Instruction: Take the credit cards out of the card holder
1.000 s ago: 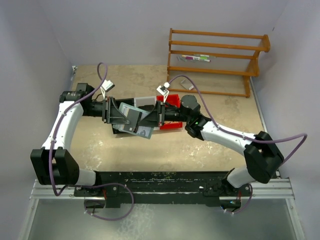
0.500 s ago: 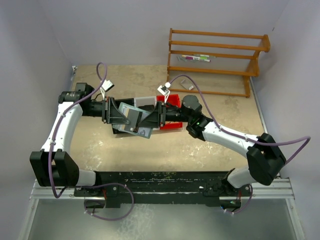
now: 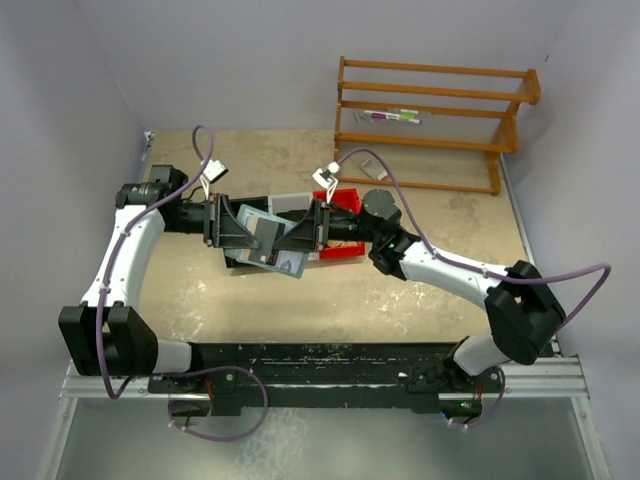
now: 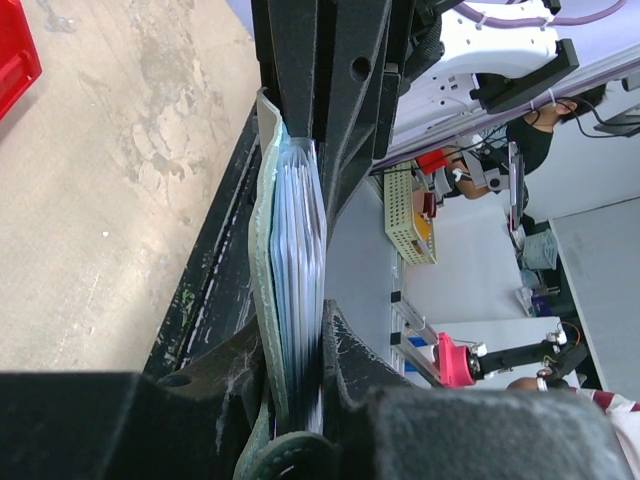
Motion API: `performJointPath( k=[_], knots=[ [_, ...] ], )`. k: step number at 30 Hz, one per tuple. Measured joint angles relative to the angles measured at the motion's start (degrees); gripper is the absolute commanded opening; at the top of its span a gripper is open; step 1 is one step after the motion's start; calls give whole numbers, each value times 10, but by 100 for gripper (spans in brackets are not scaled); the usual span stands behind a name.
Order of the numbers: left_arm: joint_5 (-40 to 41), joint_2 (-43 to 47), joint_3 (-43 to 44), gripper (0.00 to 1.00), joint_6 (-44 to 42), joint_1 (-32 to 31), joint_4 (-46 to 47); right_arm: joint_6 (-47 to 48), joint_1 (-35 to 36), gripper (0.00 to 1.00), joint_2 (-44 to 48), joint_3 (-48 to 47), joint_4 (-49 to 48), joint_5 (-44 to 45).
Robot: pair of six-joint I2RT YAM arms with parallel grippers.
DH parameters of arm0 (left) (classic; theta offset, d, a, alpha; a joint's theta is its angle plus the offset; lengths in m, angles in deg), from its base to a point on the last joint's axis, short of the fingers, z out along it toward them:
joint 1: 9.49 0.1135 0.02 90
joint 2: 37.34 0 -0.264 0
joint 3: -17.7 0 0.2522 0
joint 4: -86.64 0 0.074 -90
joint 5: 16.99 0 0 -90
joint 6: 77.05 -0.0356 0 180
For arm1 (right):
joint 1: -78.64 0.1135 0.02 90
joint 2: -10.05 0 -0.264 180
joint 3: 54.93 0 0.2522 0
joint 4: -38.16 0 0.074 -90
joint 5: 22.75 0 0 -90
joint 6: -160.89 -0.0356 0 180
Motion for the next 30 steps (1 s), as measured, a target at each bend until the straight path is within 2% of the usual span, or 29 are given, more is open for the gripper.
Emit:
performJointPath(
  k=[4, 12, 16, 23, 27, 30],
  knots=[
    [2, 1, 3, 17, 3, 0, 1, 4, -6, 0, 15, 11, 7, -1],
    [2, 1, 18, 17, 7, 7, 5, 17, -62, 0, 91, 76, 28, -23],
    [21, 4, 25, 18, 12, 10, 7, 48, -93, 0, 108, 89, 78, -39],
    [176, 47, 37, 18, 55, 14, 75, 181, -154, 0, 109, 58, 275, -4],
    [271, 76, 46, 18, 70, 14, 104, 238, -151, 0, 46, 3, 335, 19],
    [303, 78, 52, 18, 74, 15, 112, 267, -147, 0, -19, -49, 353, 41]
  ],
)
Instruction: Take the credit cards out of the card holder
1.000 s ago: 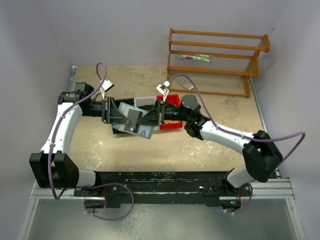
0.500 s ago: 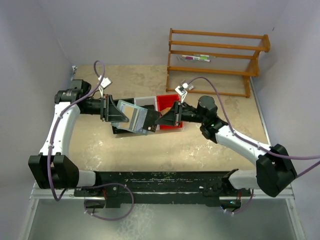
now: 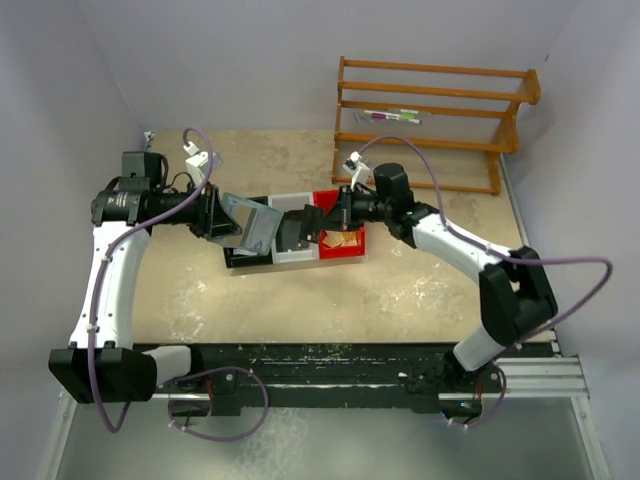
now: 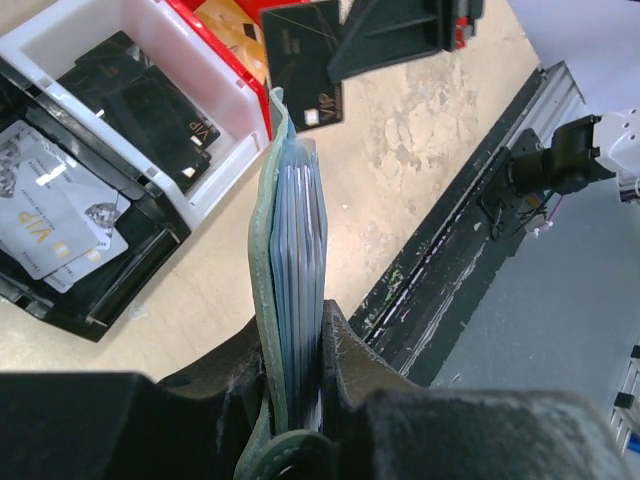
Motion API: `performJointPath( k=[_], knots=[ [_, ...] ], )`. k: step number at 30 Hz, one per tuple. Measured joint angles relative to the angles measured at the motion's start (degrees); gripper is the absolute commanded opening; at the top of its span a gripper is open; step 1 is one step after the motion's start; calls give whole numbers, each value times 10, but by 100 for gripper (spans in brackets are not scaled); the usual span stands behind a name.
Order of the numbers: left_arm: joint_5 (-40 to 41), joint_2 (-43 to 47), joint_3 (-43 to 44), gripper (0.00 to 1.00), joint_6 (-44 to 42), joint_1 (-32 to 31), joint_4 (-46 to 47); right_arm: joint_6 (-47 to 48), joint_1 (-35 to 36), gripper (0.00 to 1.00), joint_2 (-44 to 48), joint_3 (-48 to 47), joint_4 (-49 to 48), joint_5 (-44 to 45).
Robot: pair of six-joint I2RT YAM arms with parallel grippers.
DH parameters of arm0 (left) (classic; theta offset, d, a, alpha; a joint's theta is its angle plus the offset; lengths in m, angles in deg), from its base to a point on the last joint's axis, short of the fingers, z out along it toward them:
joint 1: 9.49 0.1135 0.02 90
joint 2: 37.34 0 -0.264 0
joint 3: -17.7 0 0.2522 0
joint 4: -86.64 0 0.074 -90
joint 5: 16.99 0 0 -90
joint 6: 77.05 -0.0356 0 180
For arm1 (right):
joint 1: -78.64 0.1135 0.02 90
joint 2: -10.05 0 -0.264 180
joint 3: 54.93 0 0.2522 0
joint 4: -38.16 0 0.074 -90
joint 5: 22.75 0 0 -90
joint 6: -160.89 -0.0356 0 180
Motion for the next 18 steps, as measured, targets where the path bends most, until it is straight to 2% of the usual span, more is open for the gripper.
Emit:
performJointPath(
  k=[7, 15, 18],
  knots=[
    [9, 3, 0, 18, 1, 0, 1, 39, 20, 0, -135, -112, 33, 50],
    [-57, 9, 5, 19, 18, 0, 0, 68, 62, 0, -245, -215, 90, 107],
    [-82, 9, 9, 19, 24, 0, -2, 79, 73, 15, -272, -250, 126, 132]
  ],
)
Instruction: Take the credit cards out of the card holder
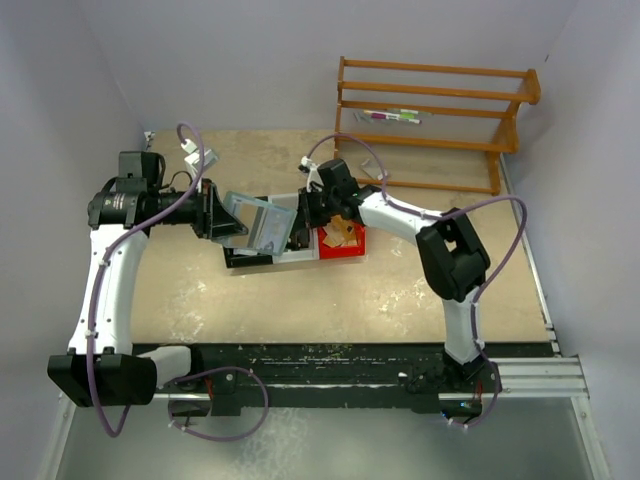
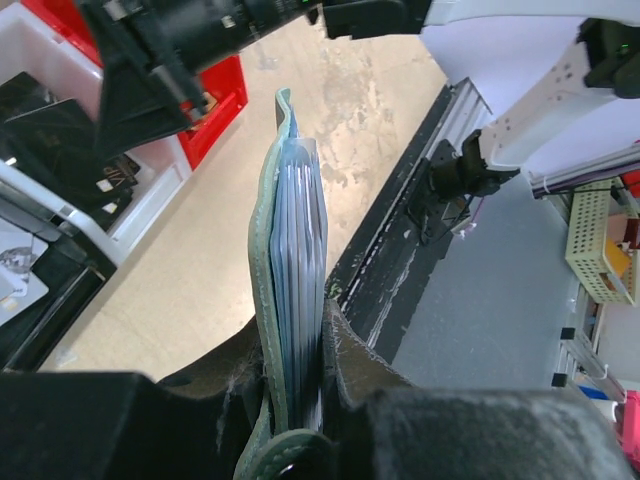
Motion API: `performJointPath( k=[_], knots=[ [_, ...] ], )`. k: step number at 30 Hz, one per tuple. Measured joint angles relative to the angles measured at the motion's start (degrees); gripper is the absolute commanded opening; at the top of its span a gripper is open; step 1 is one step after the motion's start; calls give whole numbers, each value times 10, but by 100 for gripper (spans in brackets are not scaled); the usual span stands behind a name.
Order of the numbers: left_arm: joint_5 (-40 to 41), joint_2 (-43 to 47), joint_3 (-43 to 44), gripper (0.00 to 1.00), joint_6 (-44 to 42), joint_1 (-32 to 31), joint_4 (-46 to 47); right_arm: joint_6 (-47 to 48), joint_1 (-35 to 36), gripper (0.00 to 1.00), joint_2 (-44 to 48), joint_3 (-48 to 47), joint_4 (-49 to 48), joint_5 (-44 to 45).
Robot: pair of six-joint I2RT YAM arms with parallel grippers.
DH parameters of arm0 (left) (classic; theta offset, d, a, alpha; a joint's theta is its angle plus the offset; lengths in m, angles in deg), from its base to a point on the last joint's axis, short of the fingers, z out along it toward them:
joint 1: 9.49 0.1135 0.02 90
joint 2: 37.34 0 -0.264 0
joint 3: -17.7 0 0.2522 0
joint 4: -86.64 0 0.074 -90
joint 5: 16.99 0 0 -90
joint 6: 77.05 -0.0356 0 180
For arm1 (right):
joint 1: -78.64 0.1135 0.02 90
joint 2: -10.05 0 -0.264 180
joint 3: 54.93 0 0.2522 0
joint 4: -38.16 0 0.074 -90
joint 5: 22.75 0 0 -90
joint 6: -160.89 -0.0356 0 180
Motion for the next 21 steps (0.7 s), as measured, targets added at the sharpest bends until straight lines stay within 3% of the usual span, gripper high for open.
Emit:
performJointPath(
  k=[4, 10, 17, 21],
  knots=[
    [-21, 0, 1, 19, 6, 0, -6, 13, 12, 38, -26, -42, 38, 36],
    [-42, 0, 5, 19, -1, 0, -23, 28, 19, 54, 3, -43, 86, 71],
    [-47, -18, 19, 20, -64, 0, -72, 47, 14, 81, 139, -43, 110, 83],
    [-47, -33, 19, 20, -117, 0, -106, 81, -7, 91, 234, -40, 71, -14]
  ],
)
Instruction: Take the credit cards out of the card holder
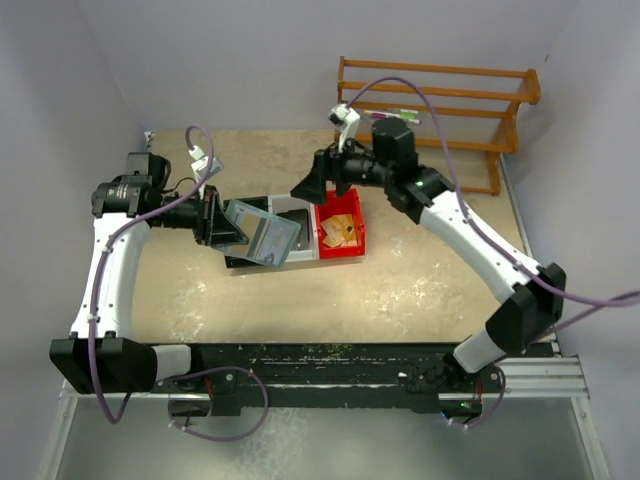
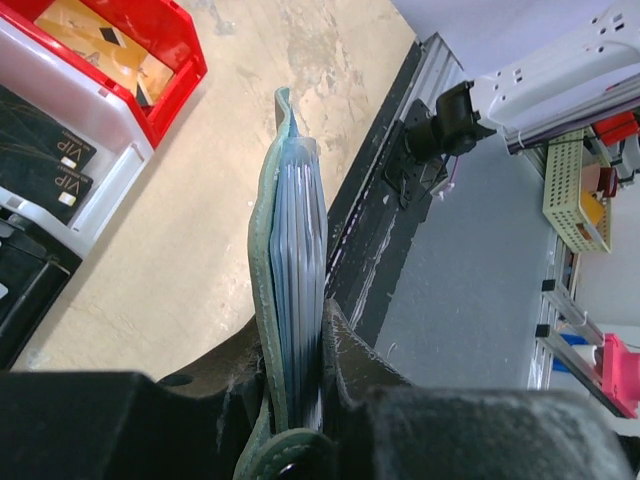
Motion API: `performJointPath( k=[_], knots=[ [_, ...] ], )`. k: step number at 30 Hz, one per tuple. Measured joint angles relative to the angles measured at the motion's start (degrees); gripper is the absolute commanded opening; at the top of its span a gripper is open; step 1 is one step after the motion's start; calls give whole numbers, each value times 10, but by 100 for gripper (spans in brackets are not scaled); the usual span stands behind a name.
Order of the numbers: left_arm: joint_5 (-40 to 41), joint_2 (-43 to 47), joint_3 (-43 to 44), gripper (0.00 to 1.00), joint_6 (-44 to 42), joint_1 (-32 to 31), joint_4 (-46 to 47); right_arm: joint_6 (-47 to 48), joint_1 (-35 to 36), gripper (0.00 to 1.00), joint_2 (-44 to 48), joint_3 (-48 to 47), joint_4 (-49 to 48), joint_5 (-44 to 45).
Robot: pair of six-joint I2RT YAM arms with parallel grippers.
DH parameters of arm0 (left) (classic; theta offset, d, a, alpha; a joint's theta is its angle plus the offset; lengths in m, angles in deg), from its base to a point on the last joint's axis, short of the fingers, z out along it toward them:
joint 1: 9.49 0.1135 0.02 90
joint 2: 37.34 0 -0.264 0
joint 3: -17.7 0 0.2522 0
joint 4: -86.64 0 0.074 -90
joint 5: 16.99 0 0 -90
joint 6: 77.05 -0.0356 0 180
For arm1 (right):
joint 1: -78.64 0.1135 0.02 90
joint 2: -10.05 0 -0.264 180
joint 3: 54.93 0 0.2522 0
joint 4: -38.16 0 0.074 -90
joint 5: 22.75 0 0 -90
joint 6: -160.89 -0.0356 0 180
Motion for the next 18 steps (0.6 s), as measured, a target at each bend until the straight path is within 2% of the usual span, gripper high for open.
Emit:
performJointPath(
  k=[3, 6, 13, 18],
  knots=[
    [0, -5, 0, 21, -42, 0, -27, 24, -18, 93, 46, 6, -56, -129],
    [-3, -5, 0, 21, -68, 0, -43, 35, -11, 93, 45, 4, -92, -207],
    [-18, -10, 0, 22, -115, -12, -71, 82, 68, 88, -39, -44, -65, -265],
    [-22, -16, 0, 22, -136, -40, -87, 96, 85, 78, -62, -49, -48, -288]
  ],
)
